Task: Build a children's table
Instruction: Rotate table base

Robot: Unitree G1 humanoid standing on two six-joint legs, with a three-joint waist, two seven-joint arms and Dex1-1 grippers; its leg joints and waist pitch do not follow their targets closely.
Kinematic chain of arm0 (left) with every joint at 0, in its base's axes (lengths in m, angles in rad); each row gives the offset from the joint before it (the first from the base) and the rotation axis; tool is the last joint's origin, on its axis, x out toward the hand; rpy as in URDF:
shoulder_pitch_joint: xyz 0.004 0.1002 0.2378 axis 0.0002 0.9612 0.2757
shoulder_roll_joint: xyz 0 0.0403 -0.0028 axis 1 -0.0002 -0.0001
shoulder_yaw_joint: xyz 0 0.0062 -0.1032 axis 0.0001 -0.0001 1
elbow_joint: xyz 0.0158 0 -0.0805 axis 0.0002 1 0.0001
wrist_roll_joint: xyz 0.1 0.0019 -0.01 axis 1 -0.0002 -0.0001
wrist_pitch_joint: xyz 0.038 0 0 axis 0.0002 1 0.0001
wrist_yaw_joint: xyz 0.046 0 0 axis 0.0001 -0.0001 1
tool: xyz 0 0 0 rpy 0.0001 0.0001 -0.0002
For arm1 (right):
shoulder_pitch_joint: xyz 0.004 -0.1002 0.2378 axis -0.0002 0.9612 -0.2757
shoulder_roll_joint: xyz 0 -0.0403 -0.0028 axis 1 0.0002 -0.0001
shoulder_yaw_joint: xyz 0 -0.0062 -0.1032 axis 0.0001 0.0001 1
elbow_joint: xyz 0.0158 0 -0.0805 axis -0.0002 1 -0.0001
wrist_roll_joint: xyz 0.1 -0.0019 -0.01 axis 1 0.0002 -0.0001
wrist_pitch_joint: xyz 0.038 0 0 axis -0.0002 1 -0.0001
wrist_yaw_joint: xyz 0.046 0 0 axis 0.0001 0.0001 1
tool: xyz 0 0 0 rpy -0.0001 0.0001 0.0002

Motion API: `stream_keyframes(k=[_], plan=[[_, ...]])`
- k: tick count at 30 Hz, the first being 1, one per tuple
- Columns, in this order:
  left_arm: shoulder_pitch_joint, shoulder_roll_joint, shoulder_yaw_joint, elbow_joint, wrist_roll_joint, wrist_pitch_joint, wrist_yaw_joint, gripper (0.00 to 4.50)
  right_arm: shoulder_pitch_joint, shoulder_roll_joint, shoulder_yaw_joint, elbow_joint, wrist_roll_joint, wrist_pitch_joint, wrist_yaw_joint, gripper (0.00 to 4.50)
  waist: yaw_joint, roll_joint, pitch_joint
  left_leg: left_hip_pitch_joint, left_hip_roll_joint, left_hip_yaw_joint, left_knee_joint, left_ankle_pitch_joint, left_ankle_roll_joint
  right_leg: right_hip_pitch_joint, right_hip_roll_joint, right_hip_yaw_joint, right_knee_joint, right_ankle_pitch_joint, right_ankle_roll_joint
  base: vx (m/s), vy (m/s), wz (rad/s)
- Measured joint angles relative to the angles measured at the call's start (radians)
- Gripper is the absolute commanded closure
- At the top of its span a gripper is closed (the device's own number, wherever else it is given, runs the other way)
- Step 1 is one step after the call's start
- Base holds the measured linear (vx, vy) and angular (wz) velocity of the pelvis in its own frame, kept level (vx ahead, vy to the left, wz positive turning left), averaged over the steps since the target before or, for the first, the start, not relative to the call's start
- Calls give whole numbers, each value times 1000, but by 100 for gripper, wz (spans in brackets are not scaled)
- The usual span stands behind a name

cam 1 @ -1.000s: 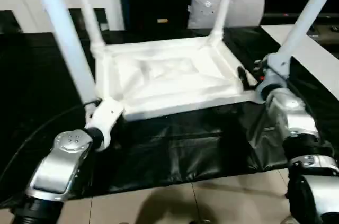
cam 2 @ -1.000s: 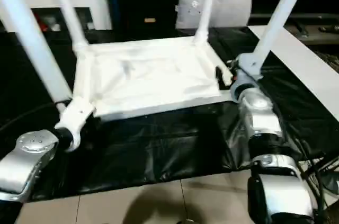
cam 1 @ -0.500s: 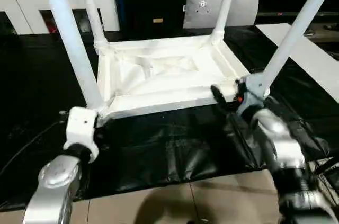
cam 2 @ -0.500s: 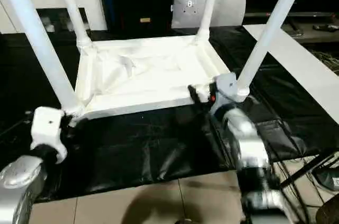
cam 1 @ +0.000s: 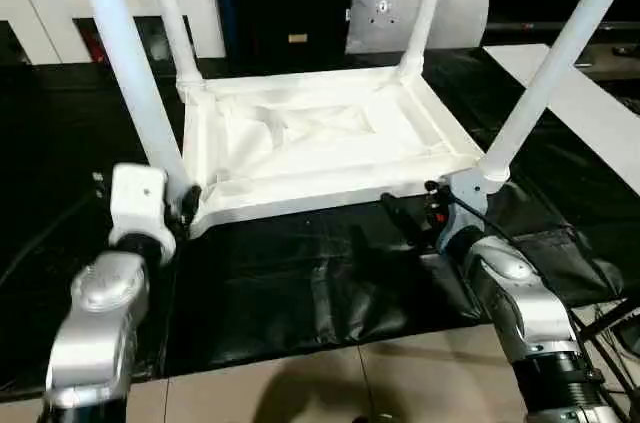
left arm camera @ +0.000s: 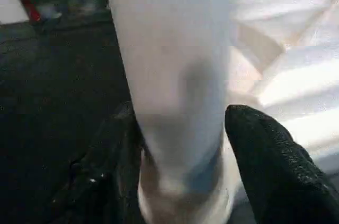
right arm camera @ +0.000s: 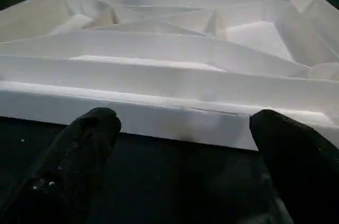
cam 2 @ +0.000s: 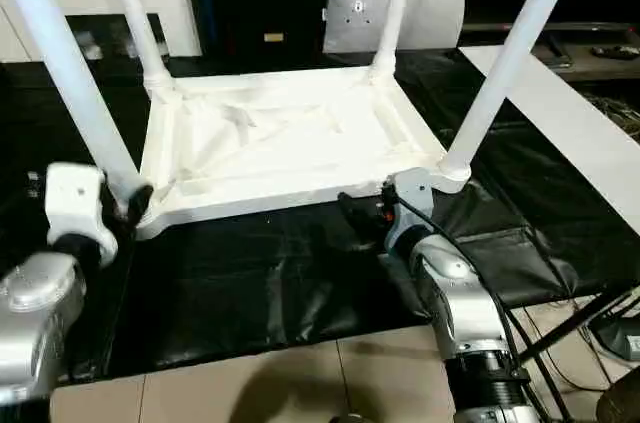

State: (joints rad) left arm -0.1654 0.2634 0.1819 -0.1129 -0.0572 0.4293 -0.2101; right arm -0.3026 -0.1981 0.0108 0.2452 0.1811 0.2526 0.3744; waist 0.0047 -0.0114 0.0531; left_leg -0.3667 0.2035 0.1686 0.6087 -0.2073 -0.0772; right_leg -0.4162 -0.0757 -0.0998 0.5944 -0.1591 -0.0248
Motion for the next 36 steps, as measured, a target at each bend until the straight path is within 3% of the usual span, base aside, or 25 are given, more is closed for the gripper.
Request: stream_keyframes(k=[5, 8, 10, 13, 18, 24, 29, 36], plan=[[-101, 42, 38, 125, -53, -79, -76, 98, -24, -3, 28, 46, -42, 50, -40, 0, 0, 0, 0, 0, 0, 0, 0, 0, -1, 0, 0, 0, 0, 1, -1, 0, 0, 0], [-152, 48, 57, 185, -135, -78, -181, 66, -57, -2, 28, 92, -49, 135, -64, 0, 2, 0, 0, 0, 0, 1, 0, 1, -1, -1, 0, 1, 1, 2, -3, 0, 0, 0], [-174, 74, 64, 197, -198, -46, -285, 59, -83, -3, 29, 136, -59, 152, -65, 0, 4, 0, 0, 1, 0, 1, 0, 1, -1, -1, 0, 1, 1, 5, -8, 0, 0, 0], [-185, 132, 37, 172, -286, 11, -457, 44, -125, -3, 28, 211, -72, 134, -75, 0, 12, 1, 0, 3, 0, 1, 0, 1, -2, -2, 0, 1, 1, 5, -9, 0, 0, 0], [-132, 180, -32, 74, -435, 140, -668, 44, -193, 13, 12, 335, -79, 58, -102, 0, 23, 0, 0, 8, 0, 4, -1, 1, -2, -1, -1, 4, 2, 5, -9, 0, 0, 0], [-60, 211, -131, -59, -530, 249, -772, 44, -242, 28, 18, 429, -111, 11, -103, 0, -4, 0, 1, 15, 0, 7, -1, 3, -5, 1, 0, 6, 7, 3, -6, 0, 0, 0], [-41, 135, -210, -109, -536, 261, -748, 44, -274, 61, 43, 479, -136, -40, -77, 0, -30, -1, 2, 14, 2, 6, -1, 3, -6, 2, 1, 4, 8, 4, -6, 0, 0, 0], [-64, 79, -275, -112, -532, 260, -717, 44, -296, 107, 67, 502, -149, -81, -49, 0, -40, -4, 2, 12, 3, 5, -2, 3, -6, -1, 2, 3, 8, 4, -6, 0, 0, 0]])
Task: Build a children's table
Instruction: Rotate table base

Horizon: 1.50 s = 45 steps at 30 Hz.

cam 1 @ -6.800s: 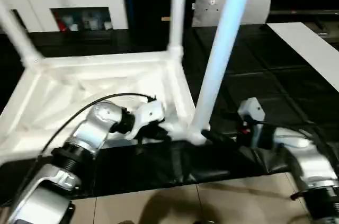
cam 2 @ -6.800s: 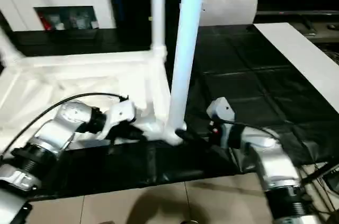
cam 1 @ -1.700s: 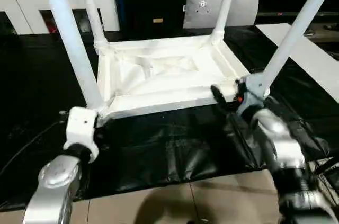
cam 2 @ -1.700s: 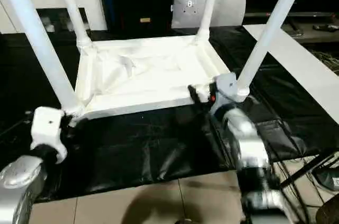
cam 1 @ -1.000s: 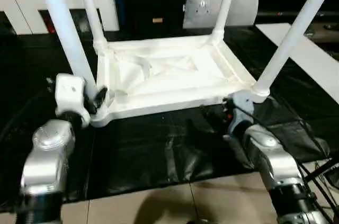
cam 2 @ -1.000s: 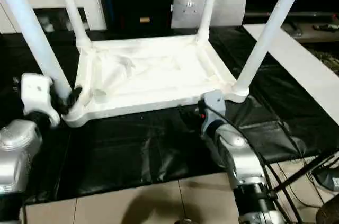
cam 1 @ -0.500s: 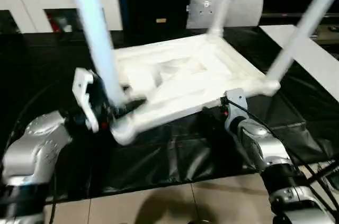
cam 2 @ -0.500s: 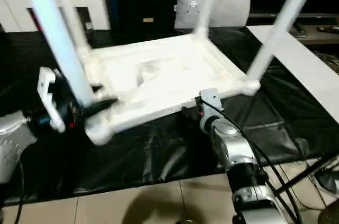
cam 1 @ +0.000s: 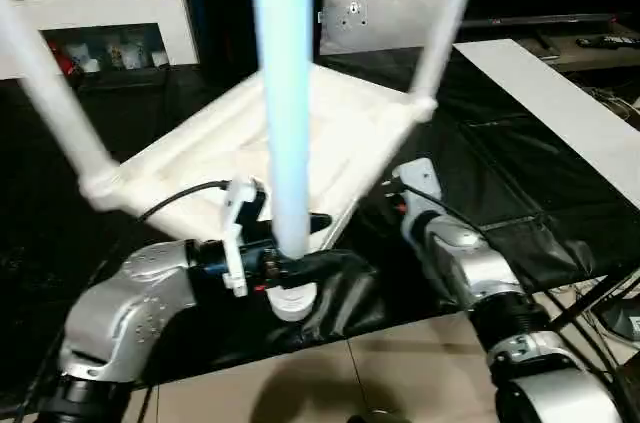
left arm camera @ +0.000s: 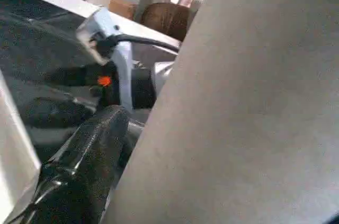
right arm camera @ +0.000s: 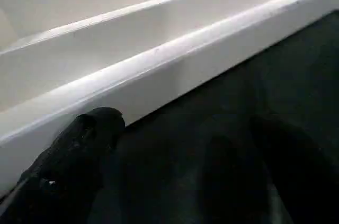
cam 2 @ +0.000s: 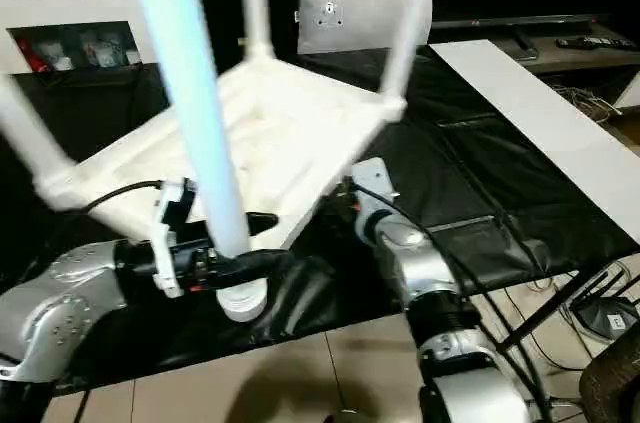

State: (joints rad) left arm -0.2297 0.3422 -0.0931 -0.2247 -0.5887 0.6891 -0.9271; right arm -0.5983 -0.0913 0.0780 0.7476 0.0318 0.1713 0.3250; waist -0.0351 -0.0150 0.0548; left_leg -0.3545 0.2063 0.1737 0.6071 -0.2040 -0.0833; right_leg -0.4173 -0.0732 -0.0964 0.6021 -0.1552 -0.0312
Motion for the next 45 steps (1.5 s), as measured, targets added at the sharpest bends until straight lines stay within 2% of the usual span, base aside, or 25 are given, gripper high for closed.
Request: stream_keyframes(k=[11, 15, 19, 24, 27, 32, 34, 37, 41, 45], plan=[[-62, -94, -76, 16, 49, -52, 49, 44, 0, 43, 19, 14, -8, -56, 45, 0, 2, -1, 0, -2, 0, 0, 0, 0, 0, -1, 0, 0, -1, 0, -1, 0, 0, 0], [-101, -128, -101, 78, 111, -117, 86, 44, 0, 63, 21, 22, -19, -75, 32, 0, 5, -1, 0, -2, 0, 0, 0, 0, 0, -1, 0, 0, -1, 0, -1, 0, 0, 0], [-136, -150, -90, 149, 172, -197, 153, 44, 0, 47, 25, 52, -30, -88, -5, 0, 17, -1, 0, -1, -1, 0, 0, 0, 0, 0, -1, 0, -1, 0, -1, 0, 0, 0], [-161, -148, -54, 201, 202, -249, 211, 44, 37, -16, -30, 49, -25, -87, -31, 0, 24, -1, 0, -2, -1, 0, 1, 0, 0, 0, -1, 0, -1, 1, -1, 0, 0, 0], [-164, -144, -36, 211, 235, -278, 246, 44, 90, -62, -70, 14, -2, -88, -9, 0, 27, -1, 0, -2, -1, 0, 1, 0, 0, 0, -1, 0, -1, 0, -1, 0, 0, 0], [-156, -98, -46, 206, 234, -273, 189, 44, 140, -115, -92, -85, 42, -89, 82, 0, 26, 0, 0, -2, 0, 0, 0, 0, 0, -1, -1, -1, -1, 0, -1, 0, 0, 0], [-153, -24, -87, 211, 238, -276, 110, 44, 172, -139, -88, -173, 77, -87, 166, 0, 29, 0, 0, -2, 0, 0, 0, 0, 0, 0, 0, -1, -1, 0, 0, 0, 0, 0], [-157, 81, -110, 283, 277, -285, 14, 69, 213, -195, -79, -290, 118, -70, 279, 0, 35, 1, 0, 0, 0, 0, -1, 0, 0, 1, 0, -1, -2, 0, 0, 0, 0, 0], [-221, 186, -161, 451, 376, -393, -105, 95, 276, -271, -28, -400, 131, -50, 417, 0, 47, 1, 0, 3, -1, -1, 0, 0, 0, 1, -1, -1, -3, 0, 0, 0, 0, 0], [-286, 248, -200, 557, 434, -455, -194, 128, 331, -332, 7, -487, 158, -8, 526, 0, 58, 1, 0, 4, -1, -1, -1, 0, 0, 3, -1, -1, -5, 0, 0, 0, 0, 0]])
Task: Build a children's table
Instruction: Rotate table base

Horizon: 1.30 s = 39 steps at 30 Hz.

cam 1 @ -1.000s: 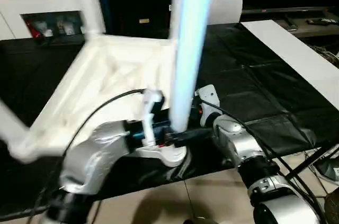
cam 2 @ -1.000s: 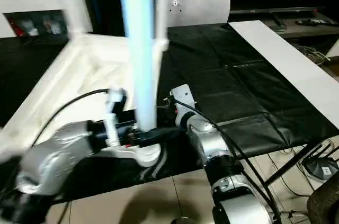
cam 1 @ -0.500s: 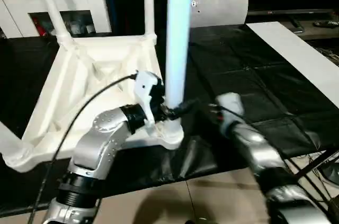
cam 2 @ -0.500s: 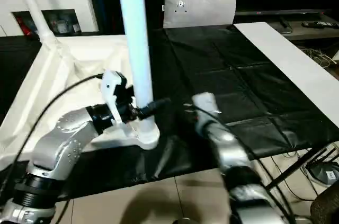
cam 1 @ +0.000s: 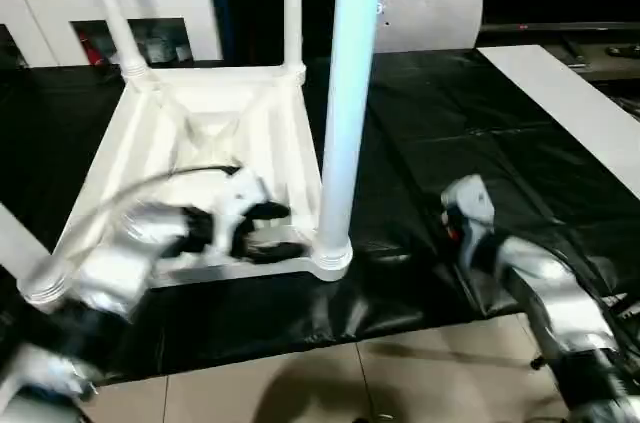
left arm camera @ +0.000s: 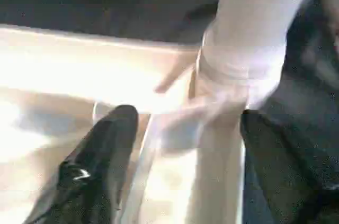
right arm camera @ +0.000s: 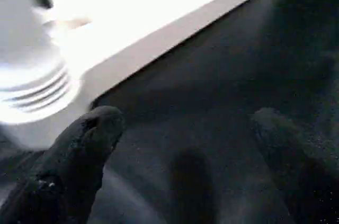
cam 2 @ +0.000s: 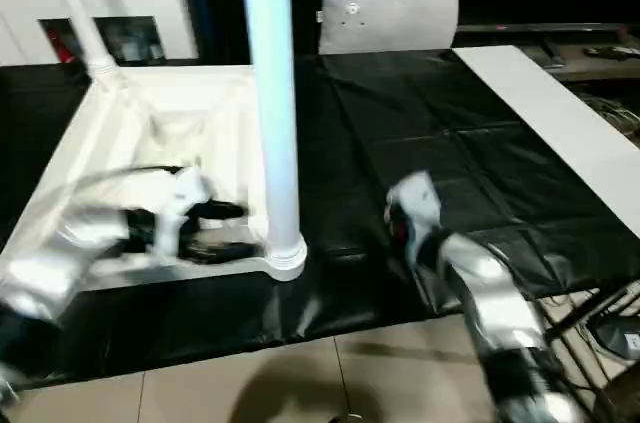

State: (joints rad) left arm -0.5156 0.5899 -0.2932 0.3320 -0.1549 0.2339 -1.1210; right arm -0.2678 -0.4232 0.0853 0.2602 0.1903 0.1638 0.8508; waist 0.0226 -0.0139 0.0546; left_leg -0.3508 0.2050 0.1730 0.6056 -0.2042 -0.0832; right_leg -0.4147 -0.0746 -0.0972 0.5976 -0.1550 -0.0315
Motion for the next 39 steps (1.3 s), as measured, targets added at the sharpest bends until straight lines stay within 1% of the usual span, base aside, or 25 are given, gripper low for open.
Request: stream_keyframes(k=[2, 4, 5, 8, 12, 13, 14, 15, 17, 20, 21, 25, 27, 30, 32, 36, 37, 39], plan=[[-15, 4, -17, 37, 6, -4, -25, 146, 13, -21, 10, -44, 12, 26, 38, 0, 7, 0, 0, 0, 0, 0, -1, 0, 0, 0, 0, 0, -1, 0, 0, 0, 0, 0], [-26, -1, -27, 62, 7, -3, -47, 160, 28, -37, 13, -86, 16, 45, 62, 0, 11, 0, 0, 0, 0, 0, -1, 0, 0, 0, 0, 0, -1, 0, 0, 0, 0, 0], [-35, -2, -29, 78, 8, -3, -65, 178, 34, -44, 15, -102, 22, 58, 73, 0, 11, 1, 0, 0, 0, 0, -2, 0, 0, 1, 0, 0, -1, 0, 0, 0, 0, 0], [-43, -12, -30, 103, 6, -3, -103, 187, 44, -51, 22, -132, 36, 88, 80, 0, 12, 2, 0, 0, 0, 0, -2, 0, 0, 2, 0, 0, -1, 0, 0, 0, 0, 0], [-42, -31, -32, 114, -4, 19, -131, 223, 54, -66, 33, -177, 44, 133, 95, 0, 12, 2, 0, 0, 0, 0, -2, 0, 0, 3, 0, 0, -1, 0, 0, 0, 0, 0], [-42, -31, -34, 117, -4, 19, -131, 225, 56, -67, 37, -183, 44, 137, 98, 0, 12, 2, 0, 0, 0, 0, -2, 0, 0, 4, 0, 0, -1, 0, 0, 0, 0, 0], [-42, -31, -36, 120, -3, 19, -131, 238, 59, -68, 41, -186, 44, 140, 99, 0, 12, 2, 0, 1, 0, 0, -2, 0, 0, 4, 0, -1, -1, 0, 0, 0, 0, 0], [-42, -31, -37, 127, -3, 19, -131, 238, 63, -68, 42, -188, 43, 142, 100, 0, 13, 2, 0, 1, 0, 0, -2, 0, 0, 5, 0, -1, -2, 0, 0, 0, 0, 0], [-40, -32, -37, 128, -2, 19, -131, 267, 64, -68, 42, -189, 43, 144, 98, 0, 13, 2, 0, 0, 0, 0, -2, 0, 0, 5, 0, -1, -2, 0, 0, 0, 0, 0], [-36, -35, -37, 128, 12, 3, -127, 274, 64, -68, 44, -203, 43, 153, 96, 0, 13, 2, 0, 0, 0, 0, -2, 0, 0, 5, 0, -1, -3, 0, 0, 0, 0, 0], [-33, -36, -37, 128, 18, -6, -124, 297, 64, -68, 45, -211, 43, 154, 96, 0, 13, 2, 0, 0, 0, 0, -2, 0, 0, 5, 0, -1, -3, 0, 0, 0, 0, 0], [-17, -36, -37, 127, 34, -45, -131, 320, 64, -67, 50, -215, 43, 161, 95, 0, 13, 2, 0, 0, 0, 0, -3, 0, 0, 5, 0, -1, -3, 0, 0, 0, 0, 0], [-8, -33, -39, 127, 36, -56, -136, 346, 64, -67, 56, -215, 43, 161, 95, 0, 13, 2, 0, 0, 0, 0, -3, 0, 0, 5, 0, -1, -3, 0, 0, 0, 0, 0], [-4, -23, -48, 127, 45, -67, -145, 352, 64, -66, 62, -215, 43, 161, 95, 0, 13, 1, 0, 1, 0, 0, -3, 0, 0, 5, 0, -1, -3, 0, 0, 0, 0, 0], [-3, -10, -60, 127, 56, -77, -157, 387, 64, -66, 62, -215, 43, 161, 95, 0, 13, 1, 0, 1, 0, 0, -3, 0, 0, 5, 0, -1, -3, 0, 0, 0, 0, 0], [-3, -9, -58, 128, 70, -90, -158, 396, 64, -65, 62, -215, 43, 161, 96, 0, 12, 1, 0, 0, 0, 0, -3, 0, 0, 5, 0, -1, -3, 0, 1, 0, 0, 0], [-3, -11, -57, 130, 70, -91, -160, 419, 64, -65, 62, -215, 43, 161, 96, 0, 12, 1, 0, 0, 0, 0, -3, 0, 0, 5, 0, -1, -3, -1, 1, 0, 0, 0], [-4, -19, -48, 136, 69, -93, -160, 432, 62, -65, 63, -215, 43, 161, 96, 0, 13, 1, 0, 0, 0, 0, -3, 0, 0, 5, 0, -1, -3, -1, 1, 0, 0, 0]])
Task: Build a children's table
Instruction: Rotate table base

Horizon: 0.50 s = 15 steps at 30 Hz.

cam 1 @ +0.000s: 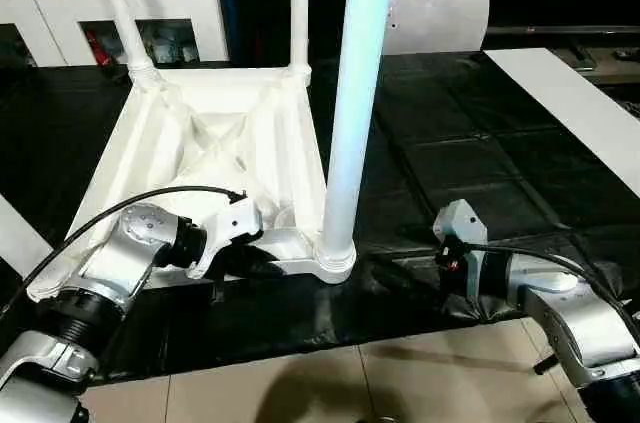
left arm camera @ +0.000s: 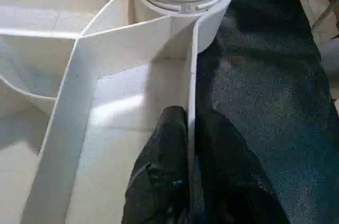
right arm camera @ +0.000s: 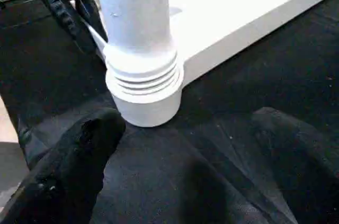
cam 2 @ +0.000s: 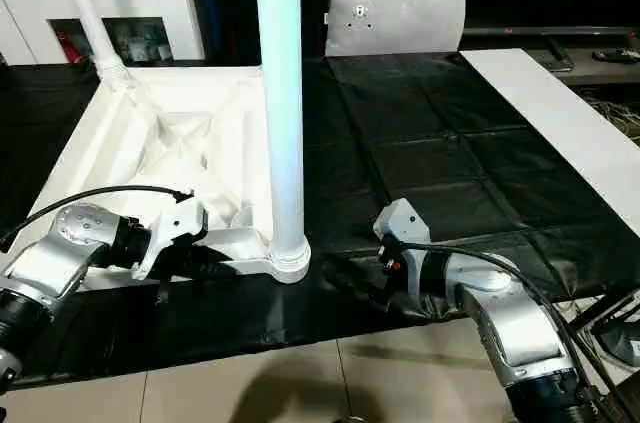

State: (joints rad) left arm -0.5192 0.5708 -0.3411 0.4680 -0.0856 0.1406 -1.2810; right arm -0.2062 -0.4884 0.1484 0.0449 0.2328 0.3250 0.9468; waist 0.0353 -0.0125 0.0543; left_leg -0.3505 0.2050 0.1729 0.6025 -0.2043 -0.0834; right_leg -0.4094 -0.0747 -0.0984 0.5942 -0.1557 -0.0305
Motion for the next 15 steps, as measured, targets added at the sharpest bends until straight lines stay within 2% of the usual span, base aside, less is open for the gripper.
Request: stream_keyframes(k=[2, 13, 15], plan=[[0, -1, 1, 0, 1, -2, -2, 445, -2, 0, 1, 0, 0, 0, 0, 0, 0, 0, 0, 0, 0, 0, 0, 0, 0, 0, 0, 0, 0, 0, 0, 0, 0, 0], [-4, -16, 8, 17, 2, -26, -22, 445, -34, 0, 16, 10, 0, -13, 23, 0, 1, 0, 0, 0, 0, 0, -1, 0, 0, 0, 0, 0, 0, -1, 1, 0, 0, 0], [1, -16, 8, 17, 3, -48, -27, 445, -37, 0, 21, 11, -1, -37, 41, 0, 1, 0, 0, 0, 0, 0, -1, 0, 0, 0, 0, 0, 0, -1, 1, 0, 0, 0]])
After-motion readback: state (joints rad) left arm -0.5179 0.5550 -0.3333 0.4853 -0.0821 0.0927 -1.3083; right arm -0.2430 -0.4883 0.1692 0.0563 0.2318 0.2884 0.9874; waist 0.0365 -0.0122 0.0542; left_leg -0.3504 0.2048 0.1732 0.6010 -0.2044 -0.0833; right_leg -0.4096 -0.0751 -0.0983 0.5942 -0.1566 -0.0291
